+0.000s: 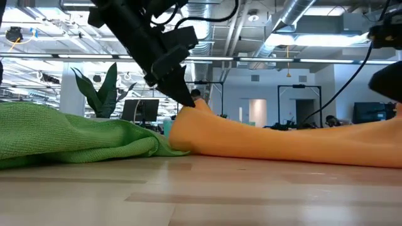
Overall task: Roll microfiber towels into tight, uniform cylinder then place into a basket
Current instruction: Roll the orange microfiber cloth
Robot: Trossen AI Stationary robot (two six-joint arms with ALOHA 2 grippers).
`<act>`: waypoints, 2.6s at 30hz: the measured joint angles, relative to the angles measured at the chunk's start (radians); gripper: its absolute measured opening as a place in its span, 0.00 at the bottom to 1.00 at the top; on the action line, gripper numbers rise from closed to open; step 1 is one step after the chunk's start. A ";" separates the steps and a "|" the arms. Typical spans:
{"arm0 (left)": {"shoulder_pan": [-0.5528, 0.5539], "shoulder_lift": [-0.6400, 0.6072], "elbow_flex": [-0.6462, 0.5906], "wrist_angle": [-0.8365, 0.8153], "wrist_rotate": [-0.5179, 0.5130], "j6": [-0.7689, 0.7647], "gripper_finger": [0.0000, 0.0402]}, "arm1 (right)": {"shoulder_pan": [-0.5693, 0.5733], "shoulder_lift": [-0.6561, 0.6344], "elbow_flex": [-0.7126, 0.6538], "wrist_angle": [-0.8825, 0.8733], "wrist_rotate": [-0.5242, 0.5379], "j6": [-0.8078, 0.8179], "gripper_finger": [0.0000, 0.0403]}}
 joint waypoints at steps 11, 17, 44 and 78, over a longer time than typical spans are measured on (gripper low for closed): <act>0.016 0.001 -0.008 0.006 0.002 -0.008 0.00 | -0.038 0.000 0.000 0.016 -0.049 -0.007 0.03; 0.015 0.001 -0.008 0.018 -0.021 -0.004 0.00 | -0.037 0.000 0.000 0.017 -0.049 0.004 0.03; 0.045 0.001 -0.008 0.116 0.291 0.115 0.26 | -0.038 0.000 -0.001 0.028 -0.045 -0.030 0.27; 0.036 0.094 -0.007 0.329 0.455 0.272 0.26 | -0.120 -0.301 0.035 0.023 0.216 -0.461 0.30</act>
